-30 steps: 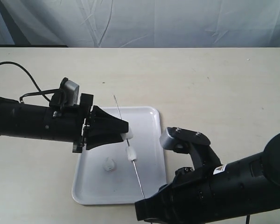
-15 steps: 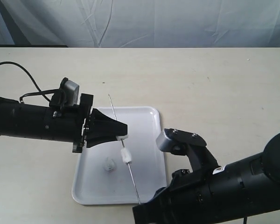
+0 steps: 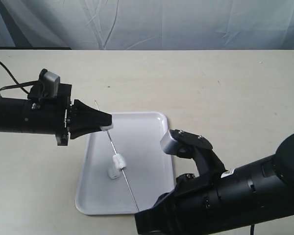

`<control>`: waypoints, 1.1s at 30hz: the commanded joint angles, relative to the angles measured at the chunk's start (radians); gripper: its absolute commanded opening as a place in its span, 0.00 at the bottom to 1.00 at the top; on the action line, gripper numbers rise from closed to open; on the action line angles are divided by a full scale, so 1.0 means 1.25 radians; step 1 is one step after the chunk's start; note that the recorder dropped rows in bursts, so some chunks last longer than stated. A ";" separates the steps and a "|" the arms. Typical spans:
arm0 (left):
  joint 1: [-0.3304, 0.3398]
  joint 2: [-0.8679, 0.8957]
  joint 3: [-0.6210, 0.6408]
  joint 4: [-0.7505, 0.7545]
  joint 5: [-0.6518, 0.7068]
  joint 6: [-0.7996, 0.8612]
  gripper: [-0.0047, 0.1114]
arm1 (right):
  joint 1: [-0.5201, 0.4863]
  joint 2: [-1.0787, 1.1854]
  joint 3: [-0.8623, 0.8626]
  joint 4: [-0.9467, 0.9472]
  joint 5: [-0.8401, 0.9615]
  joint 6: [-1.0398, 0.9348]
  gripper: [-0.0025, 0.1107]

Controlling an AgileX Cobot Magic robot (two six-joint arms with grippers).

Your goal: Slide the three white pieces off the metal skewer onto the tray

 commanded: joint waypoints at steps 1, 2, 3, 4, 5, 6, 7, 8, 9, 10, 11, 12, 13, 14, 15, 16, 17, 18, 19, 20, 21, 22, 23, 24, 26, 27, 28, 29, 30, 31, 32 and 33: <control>0.043 -0.007 -0.043 -0.091 -0.057 0.003 0.04 | 0.039 0.002 0.012 -0.037 0.094 -0.001 0.02; 0.046 -0.007 -0.048 -0.091 -0.062 0.003 0.04 | 0.045 0.002 0.012 -0.037 0.093 -0.001 0.02; 0.050 -0.007 -0.056 -0.091 -0.070 0.003 0.04 | 0.053 0.002 0.012 -0.037 0.091 -0.001 0.02; 0.052 -0.007 -0.062 -0.091 -0.076 0.003 0.04 | 0.061 0.002 0.012 -0.037 0.089 0.002 0.02; 0.052 -0.007 -0.066 -0.091 -0.083 0.003 0.04 | 0.068 0.002 0.012 -0.037 0.089 0.006 0.02; 0.054 -0.007 -0.073 -0.091 -0.094 0.003 0.04 | 0.075 0.002 0.012 -0.037 0.089 0.006 0.02; 0.054 -0.007 -0.077 -0.091 -0.102 0.003 0.04 | 0.081 0.002 0.012 -0.033 0.089 0.006 0.02; 0.054 -0.007 -0.080 -0.091 -0.110 0.003 0.04 | 0.086 0.002 0.012 -0.030 0.089 0.006 0.02; 0.054 -0.007 -0.086 -0.091 -0.117 0.003 0.04 | 0.090 0.002 0.012 -0.025 0.088 0.006 0.02; 0.054 -0.007 -0.089 -0.091 -0.125 0.004 0.04 | 0.095 0.002 0.012 -0.024 0.086 0.006 0.02; 0.055 -0.007 -0.093 -0.091 -0.132 0.004 0.04 | 0.096 0.002 0.012 -0.022 0.086 0.006 0.02; 0.057 -0.007 -0.096 -0.091 -0.135 0.004 0.04 | 0.098 0.002 0.012 -0.022 0.086 0.006 0.02; 0.061 -0.007 -0.101 -0.091 -0.141 0.004 0.04 | 0.102 0.002 0.012 -0.022 0.084 0.006 0.02; 0.065 -0.007 -0.103 -0.091 -0.145 0.004 0.04 | 0.102 0.002 0.012 -0.022 0.088 0.006 0.02; 0.069 -0.007 -0.108 -0.091 -0.149 0.004 0.04 | 0.102 0.002 0.012 -0.022 0.089 0.006 0.02; 0.075 -0.007 -0.110 -0.091 -0.151 0.004 0.04 | 0.102 0.002 0.012 -0.022 0.091 0.006 0.02; 0.084 -0.007 -0.112 -0.091 -0.151 0.004 0.04 | 0.102 0.002 0.012 -0.022 0.091 0.006 0.02; 0.091 -0.007 -0.114 -0.091 -0.151 0.004 0.04 | 0.102 0.002 0.012 -0.020 0.086 0.006 0.02; 0.096 -0.007 -0.114 -0.091 -0.149 0.004 0.04 | 0.102 0.002 0.012 -0.020 0.080 0.006 0.02; 0.101 -0.007 -0.114 -0.091 -0.149 0.004 0.04 | 0.102 0.002 0.012 -0.020 0.069 0.006 0.02; 0.106 -0.007 -0.114 -0.091 -0.154 0.004 0.04 | 0.102 0.002 0.012 -0.020 0.060 0.006 0.02; 0.107 -0.007 -0.114 -0.070 -0.162 0.002 0.04 | 0.102 0.002 0.012 -0.020 0.054 0.006 0.02; 0.107 -0.007 -0.114 -0.035 -0.177 0.000 0.04 | 0.102 0.002 0.012 -0.020 0.042 0.006 0.02; 0.105 -0.007 -0.114 0.007 -0.198 -0.018 0.04 | 0.102 0.001 0.012 -0.020 0.033 0.006 0.02; 0.086 -0.005 -0.110 0.092 -0.235 -0.061 0.04 | 0.102 -0.013 0.012 -0.020 0.009 0.006 0.02; 0.073 -0.002 -0.109 0.132 -0.246 -0.080 0.04 | 0.102 -0.024 0.012 -0.017 -0.005 0.006 0.02; 0.057 0.003 -0.105 0.167 -0.249 -0.095 0.04 | 0.102 -0.039 0.012 -0.009 -0.026 0.006 0.02; 0.042 0.007 -0.103 0.192 -0.249 -0.106 0.04 | 0.102 -0.056 0.012 -0.001 -0.049 0.006 0.02; 0.022 0.014 -0.102 0.215 -0.249 -0.112 0.04 | 0.102 -0.070 0.012 0.006 -0.076 0.006 0.02; 0.000 0.023 -0.102 0.237 -0.249 -0.123 0.04 | 0.102 -0.089 0.012 0.014 -0.100 0.006 0.02; -0.017 0.031 -0.102 0.246 -0.251 -0.127 0.04 | 0.102 -0.107 0.012 0.016 -0.118 0.006 0.02; -0.038 0.041 -0.102 0.248 -0.253 -0.127 0.04 | 0.102 -0.120 0.012 0.016 -0.126 0.007 0.02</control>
